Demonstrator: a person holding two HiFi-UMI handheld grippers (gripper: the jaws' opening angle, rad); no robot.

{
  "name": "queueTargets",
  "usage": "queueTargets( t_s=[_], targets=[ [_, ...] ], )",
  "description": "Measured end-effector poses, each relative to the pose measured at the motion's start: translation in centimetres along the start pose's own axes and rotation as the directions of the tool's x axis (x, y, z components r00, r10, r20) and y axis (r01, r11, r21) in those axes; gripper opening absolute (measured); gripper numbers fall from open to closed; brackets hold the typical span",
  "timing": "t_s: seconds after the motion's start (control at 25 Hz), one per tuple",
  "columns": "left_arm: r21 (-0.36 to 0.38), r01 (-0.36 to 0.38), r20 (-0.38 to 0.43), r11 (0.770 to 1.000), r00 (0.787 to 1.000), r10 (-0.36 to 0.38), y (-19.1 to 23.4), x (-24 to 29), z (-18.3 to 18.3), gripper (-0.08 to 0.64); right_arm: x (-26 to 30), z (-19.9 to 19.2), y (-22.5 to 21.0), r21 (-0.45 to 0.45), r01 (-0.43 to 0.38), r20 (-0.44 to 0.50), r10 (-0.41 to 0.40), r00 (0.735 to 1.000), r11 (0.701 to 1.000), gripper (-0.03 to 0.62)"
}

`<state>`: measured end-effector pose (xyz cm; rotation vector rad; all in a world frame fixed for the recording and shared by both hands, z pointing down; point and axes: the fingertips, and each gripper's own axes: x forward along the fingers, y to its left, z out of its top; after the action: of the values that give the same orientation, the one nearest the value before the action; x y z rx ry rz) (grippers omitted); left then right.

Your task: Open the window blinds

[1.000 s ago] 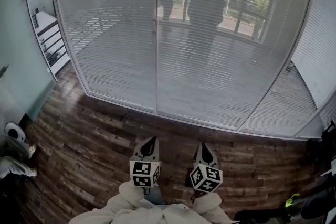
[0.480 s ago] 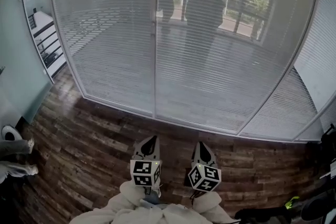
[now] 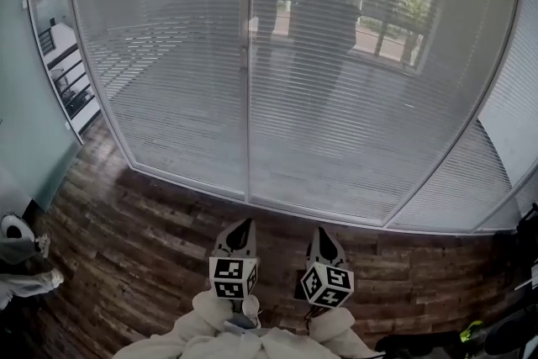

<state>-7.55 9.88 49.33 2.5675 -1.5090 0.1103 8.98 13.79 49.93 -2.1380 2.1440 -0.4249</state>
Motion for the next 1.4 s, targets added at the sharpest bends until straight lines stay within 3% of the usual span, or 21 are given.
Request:
queueTargets(
  t_s=[0.84,1.4],
  targets=[
    [0.019,0.038,-0.010,0.999,0.999,-0.038,6.8,14.8,3.0,0.002,16.1,3.0,-0.8,0.022,0.034,0.023,-0.035,0.999,0.999,0.013],
    [0.009,0.036,-0.046,0.999,0.998,-0.036,9.3,18.4,2.1,0.002,19.9,2.1,-1.5,0.029,0.065,-0.009,-0.065,0.998,0.997,0.014]
  ],
)
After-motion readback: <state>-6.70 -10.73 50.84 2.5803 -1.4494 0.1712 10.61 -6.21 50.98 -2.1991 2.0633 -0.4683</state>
